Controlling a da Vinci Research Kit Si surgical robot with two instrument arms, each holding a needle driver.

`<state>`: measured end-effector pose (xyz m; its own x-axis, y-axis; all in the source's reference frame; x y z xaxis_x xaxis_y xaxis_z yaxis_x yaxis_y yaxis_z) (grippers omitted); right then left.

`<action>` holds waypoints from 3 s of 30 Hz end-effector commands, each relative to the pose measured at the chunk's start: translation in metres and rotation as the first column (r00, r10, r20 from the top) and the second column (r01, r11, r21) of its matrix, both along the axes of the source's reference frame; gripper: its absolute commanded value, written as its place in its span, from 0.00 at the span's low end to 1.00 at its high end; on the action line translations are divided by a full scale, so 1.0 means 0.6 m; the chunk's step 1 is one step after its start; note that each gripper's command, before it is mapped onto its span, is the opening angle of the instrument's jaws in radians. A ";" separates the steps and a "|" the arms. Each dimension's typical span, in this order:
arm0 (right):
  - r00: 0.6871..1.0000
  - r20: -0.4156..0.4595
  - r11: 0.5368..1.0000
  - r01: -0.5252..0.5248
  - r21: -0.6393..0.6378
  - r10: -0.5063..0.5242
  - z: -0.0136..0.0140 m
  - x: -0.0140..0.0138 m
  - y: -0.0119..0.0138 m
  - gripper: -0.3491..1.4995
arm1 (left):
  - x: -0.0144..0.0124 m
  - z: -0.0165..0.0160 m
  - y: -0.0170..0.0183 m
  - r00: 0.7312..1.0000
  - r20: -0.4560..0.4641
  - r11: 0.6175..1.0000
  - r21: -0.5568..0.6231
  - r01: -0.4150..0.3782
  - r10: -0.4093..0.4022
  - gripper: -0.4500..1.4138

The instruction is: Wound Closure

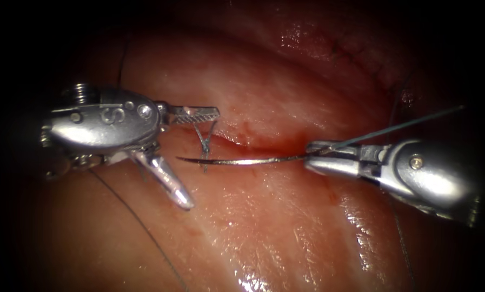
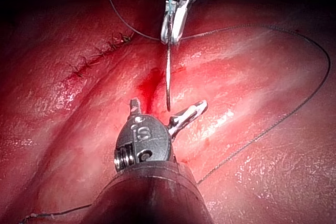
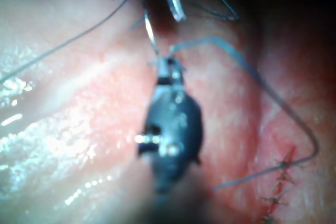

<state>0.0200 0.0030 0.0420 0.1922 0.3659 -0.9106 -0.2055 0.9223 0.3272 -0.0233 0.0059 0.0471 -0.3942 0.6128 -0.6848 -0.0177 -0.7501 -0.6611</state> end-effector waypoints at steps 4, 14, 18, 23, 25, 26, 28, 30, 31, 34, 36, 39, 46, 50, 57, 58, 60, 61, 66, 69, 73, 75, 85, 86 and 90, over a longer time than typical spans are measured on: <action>0.997 -0.047 0.996 -0.061 0.058 0.064 0.0014 0.0006 -0.0010 0.00 | -0.0006 0.0008 0.0003 0.998 0.069 0.994 -0.104 0.019 -0.012 0.69; 0.973 -0.117 0.977 -0.186 0.105 0.198 0.0021 0.0002 -0.0001 0.00 | -0.0030 0.0004 0.0012 0.960 0.260 0.961 -0.223 0.165 -0.105 0.62; 0.960 -0.143 0.968 -0.227 0.106 0.241 0.0014 -0.0004 0.0012 0.00 | -0.0034 0.0002 0.0008 0.947 0.303 0.956 -0.227 0.184 -0.110 0.57; 0.963 -0.136 0.970 -0.222 0.103 0.234 0.0018 0.0005 0.0005 0.00 | -0.0030 -0.0006 0.0003 0.940 0.331 0.958 -0.229 0.170 -0.087 0.28; 0.963 -0.134 0.970 -0.220 0.102 0.232 0.0019 0.0005 0.0004 0.00 | -0.0027 -0.0010 0.0003 0.937 0.338 0.959 -0.227 0.169 -0.085 0.20; 0.963 -0.134 0.970 -0.220 0.102 0.232 0.0020 0.0006 0.0003 0.00 | -0.0026 -0.0011 0.0004 0.935 0.342 0.959 -0.226 0.174 -0.089 0.16; 0.965 -0.133 0.972 -0.214 0.101 0.226 0.0022 0.0007 0.0002 0.00 | -0.0021 -0.0013 0.0008 0.930 0.353 0.957 -0.222 0.185 -0.098 0.10; 0.966 -0.129 0.973 -0.210 0.100 0.222 0.0024 0.0008 -0.0001 0.00 | -0.0016 -0.0015 0.0014 0.924 0.366 0.956 -0.217 0.199 -0.110 0.05; 0.967 -0.128 0.973 -0.208 0.099 0.220 0.0025 0.0009 -0.0003 0.00 | -0.0013 -0.0015 0.0016 0.925 0.362 0.955 -0.217 0.204 -0.116 0.05; 0.970 -0.120 0.975 -0.200 0.098 0.211 0.0030 0.0009 -0.0007 0.00 | -0.0007 -0.0018 0.0017 0.925 0.360 0.954 -0.216 0.207 -0.119 0.07; 0.970 -0.120 0.975 -0.201 0.097 0.212 0.0032 0.0010 -0.0006 0.00 | -0.0007 -0.0019 0.0014 0.925 0.360 0.954 -0.217 0.207 -0.119 0.04; 0.971 -0.115 0.975 -0.199 0.098 0.210 0.0032 0.0014 -0.0005 0.00 | -0.0010 -0.0018 0.0011 0.925 0.360 0.953 -0.219 0.208 -0.119 0.00; 0.965 -0.111 0.967 -0.222 0.124 0.235 0.0034 0.0045 -0.0004 0.68 | -0.0012 -0.0015 0.0000 0.932 0.316 0.936 -0.237 0.259 -0.178 0.00; 0.961 -0.112 0.962 -0.238 0.137 0.253 0.0039 0.0056 -0.0006 0.82 | -0.0005 -0.0015 -0.0006 0.927 0.299 0.908 -0.279 0.312 -0.226 0.00; 0.920 -0.102 0.902 -0.342 0.263 0.378 0.0057 0.0054 -0.0019 0.89 | -0.0006 0.0004 -0.0035 0.902 0.310 0.772 -0.476 0.421 -0.301 0.00; 0.917 -0.103 0.896 -0.346 0.278 0.386 0.0058 0.0055 -0.0022 0.87 | -0.0007 0.0009 -0.0041 0.901 0.304 0.751 -0.502 0.428 -0.310 0.00; 0.889 -0.102 0.853 -0.388 0.349 0.446 0.0065 0.0056 -0.0025 0.82 | -0.0014 0.0026 -0.0056 0.893 0.306 0.703 -0.552 0.449 -0.330 0.00; 0.874 -0.099 0.833 -0.412 0.368 0.476 0.0069 0.0056 -0.0022 0.82 | -0.0016 0.0032 -0.0061 0.890 0.312 0.693 -0.559 0.455 -0.332 0.00; 0.817 -0.078 0.752 -0.483 0.448 0.571 0.0086 0.0065 0.0000 0.80 | -0.0023 0.0064 -0.0083 0.877 0.342 0.629 -0.611 0.481 -0.338 0.00; 0.780 -0.047 0.688 -0.521 0.505 0.624 0.0103 0.0074 0.0016 0.79 | -0.0027 0.0076 -0.0096 0.871 0.368 0.584 -0.646 0.491 -0.326 0.00; 0.762 -0.073 0.666 -0.511 0.543 0.644 0.0110 0.0088 0.0014 0.76 | -0.0028 0.0080 -0.0103 0.874 0.370 0.556 -0.673 0.487 -0.316 0.00; 0.762 -0.069 0.666 -0.514 0.541 0.644 0.0108 0.0099 0.0008 0.75 | -0.0027 0.0079 -0.0102 0.871 0.375 0.545 -0.679 0.491 -0.318 0.00; 0.768 -0.055 0.667 -0.516 0.538 0.638 0.0112 0.0116 -0.0021 0.72 | -0.0019 0.0077 -0.0099 0.876 0.360 0.521 -0.706 0.480 -0.320 0.00; 0.766 -0.052 0.665 -0.519 0.537 0.641 0.0110 0.0116 -0.0022 0.72 | -0.0017 0.0076 -0.0097 0.877 0.358 0.517 -0.710 0.478 -0.320 0.00; 0.742 -0.047 0.648 -0.551 0.527 0.669 0.0105 0.0116 -0.0037 0.72 | -0.0009 0.0075 -0.0095 0.874 0.353 0.511 -0.712 0.482 -0.332 0.00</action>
